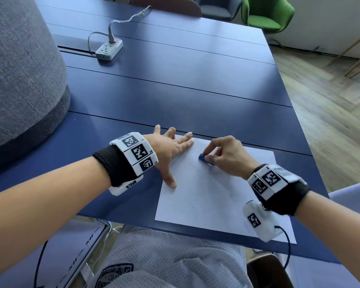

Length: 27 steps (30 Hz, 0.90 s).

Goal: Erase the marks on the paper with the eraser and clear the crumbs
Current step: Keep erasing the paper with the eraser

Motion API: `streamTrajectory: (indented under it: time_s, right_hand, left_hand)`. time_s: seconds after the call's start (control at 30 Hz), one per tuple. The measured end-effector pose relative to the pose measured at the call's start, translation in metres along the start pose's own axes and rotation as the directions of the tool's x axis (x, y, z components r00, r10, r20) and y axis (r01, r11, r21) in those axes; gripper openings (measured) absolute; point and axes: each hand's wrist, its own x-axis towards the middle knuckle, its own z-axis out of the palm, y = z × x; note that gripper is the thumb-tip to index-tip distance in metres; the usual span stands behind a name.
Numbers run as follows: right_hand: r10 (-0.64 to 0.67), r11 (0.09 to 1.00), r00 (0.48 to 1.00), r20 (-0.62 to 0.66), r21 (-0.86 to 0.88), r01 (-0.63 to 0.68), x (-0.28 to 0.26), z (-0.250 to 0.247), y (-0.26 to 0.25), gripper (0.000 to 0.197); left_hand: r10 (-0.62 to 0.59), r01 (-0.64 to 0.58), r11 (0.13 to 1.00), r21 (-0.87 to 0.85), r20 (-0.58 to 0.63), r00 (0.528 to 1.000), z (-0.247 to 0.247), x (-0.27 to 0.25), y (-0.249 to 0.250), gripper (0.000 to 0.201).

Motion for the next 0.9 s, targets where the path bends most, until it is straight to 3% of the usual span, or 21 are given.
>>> streamTrajectory:
  time_s: [0.17, 0.33, 0.47, 0.5, 0.63, 0.8, 0.9]
  right_hand:
    - [0.029, 1.000, 0.987, -0.161, 0.006, -0.028, 0.020, -0.009, 0.005, 0.003]
    - [-0.056, 0.998, 0.996, 0.069, -0.006, 0.056, 0.005, 0.001, -0.003, 0.004]
    - [-0.050, 0.999, 0.995, -0.081, -0.020, 0.049, 0.012, -0.004, 0.002, 0.007]
    - [-0.058, 0.998, 0.996, -0.064, -0.013, 0.057, 0.010, -0.001, 0.002, 0.007]
    - [-0.124, 0.989, 0.976, 0.179, -0.053, 0.135, -0.001, 0.002, -0.008, 0.009]
    - [-0.096, 0.994, 0.993, -0.063, -0.058, 0.093, 0.024, -0.002, -0.009, 0.004]
    - [-0.154, 0.987, 0.983, 0.098, -0.026, 0.157, 0.002, 0.005, -0.009, 0.008]
  left_hand:
    - [0.001, -0.001, 1.000, -0.010, 0.011, 1.000, 0.000, 0.001, -0.001, 0.141]
    - [0.003, -0.003, 1.000, 0.001, 0.006, 1.000, 0.000, 0.001, -0.001, 0.142]
    - [-0.001, 0.001, 1.000, 0.004, 0.009, 1.000, -0.001, 0.000, 0.000, 0.141]
    - [-0.001, 0.001, 1.000, 0.004, 0.008, 1.000, 0.000, 0.000, 0.000, 0.141]
    - [-0.012, 0.012, 1.000, 0.016, 0.016, 1.000, -0.002, -0.001, 0.002, 0.141]
    - [-0.017, 0.017, 1.000, 0.012, 0.020, 1.000, -0.002, 0.000, 0.001, 0.141]
    - [-0.020, 0.020, 1.000, 0.007, 0.025, 0.999, -0.002, -0.001, 0.003, 0.141]
